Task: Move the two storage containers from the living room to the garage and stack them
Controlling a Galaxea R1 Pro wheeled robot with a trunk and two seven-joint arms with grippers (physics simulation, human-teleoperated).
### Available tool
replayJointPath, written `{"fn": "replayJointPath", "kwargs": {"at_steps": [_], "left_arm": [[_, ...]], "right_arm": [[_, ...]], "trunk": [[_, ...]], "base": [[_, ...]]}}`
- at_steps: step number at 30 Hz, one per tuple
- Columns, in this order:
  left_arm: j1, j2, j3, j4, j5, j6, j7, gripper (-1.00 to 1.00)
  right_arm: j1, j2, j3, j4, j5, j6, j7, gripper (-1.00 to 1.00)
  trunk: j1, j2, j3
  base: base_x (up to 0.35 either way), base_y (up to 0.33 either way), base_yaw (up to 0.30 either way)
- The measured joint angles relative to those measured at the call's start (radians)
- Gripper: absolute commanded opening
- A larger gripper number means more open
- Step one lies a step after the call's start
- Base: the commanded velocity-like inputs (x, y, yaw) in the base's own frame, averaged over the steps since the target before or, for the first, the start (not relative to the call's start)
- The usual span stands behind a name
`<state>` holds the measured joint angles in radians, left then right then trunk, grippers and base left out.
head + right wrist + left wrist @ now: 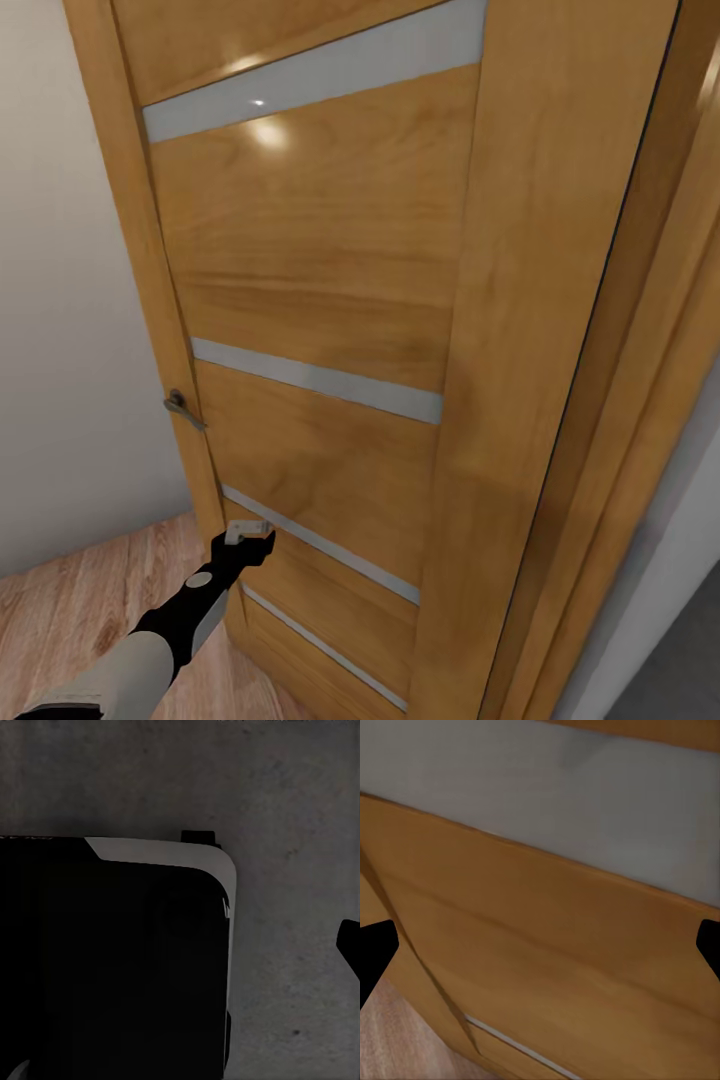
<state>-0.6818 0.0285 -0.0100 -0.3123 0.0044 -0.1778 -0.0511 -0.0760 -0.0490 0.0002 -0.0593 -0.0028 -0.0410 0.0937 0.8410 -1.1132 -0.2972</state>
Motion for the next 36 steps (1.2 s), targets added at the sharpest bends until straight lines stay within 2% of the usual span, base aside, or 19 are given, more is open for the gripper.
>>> {"fn": "replayJointPath", "kwargs": {"at_steps": [7,13,27,36], "left_arm": [[0.000,0.002,0.000,0.000,0.000,-0.001,0.000,1.00],[0.000,0.003,0.010,0.002,-0.002,-0.001,0.008,1.00],[0.000,0.003,0.004,0.001,-0.001,-0.001,0.005,1.00],[0.001,0.002,-0.004,0.001,-0.001,-0.001,0.000,1.00]], "right_arm": [[0.000,0.000,0.000,0.000,0.000,0.000,0.001,1.00],[0.000,0.000,0.000,0.000,0.000,0.000,0.001,1.00],[0.000,0.000,0.000,0.000,0.000,0.000,0.000,1.00],[0.000,0.000,0.000,0.000,0.000,0.000,0.000,1.00]], "trunk": [[0.000,0.000,0.000],[0.000,0.000,0.001],[0.000,0.000,0.004],[0.000,0.000,0.004]], "base": [[0.002,0.000,-0.012],[0.000,0.000,-0.156],[0.001,0.000,-0.060],[0.149,0.000,-0.001]]}}
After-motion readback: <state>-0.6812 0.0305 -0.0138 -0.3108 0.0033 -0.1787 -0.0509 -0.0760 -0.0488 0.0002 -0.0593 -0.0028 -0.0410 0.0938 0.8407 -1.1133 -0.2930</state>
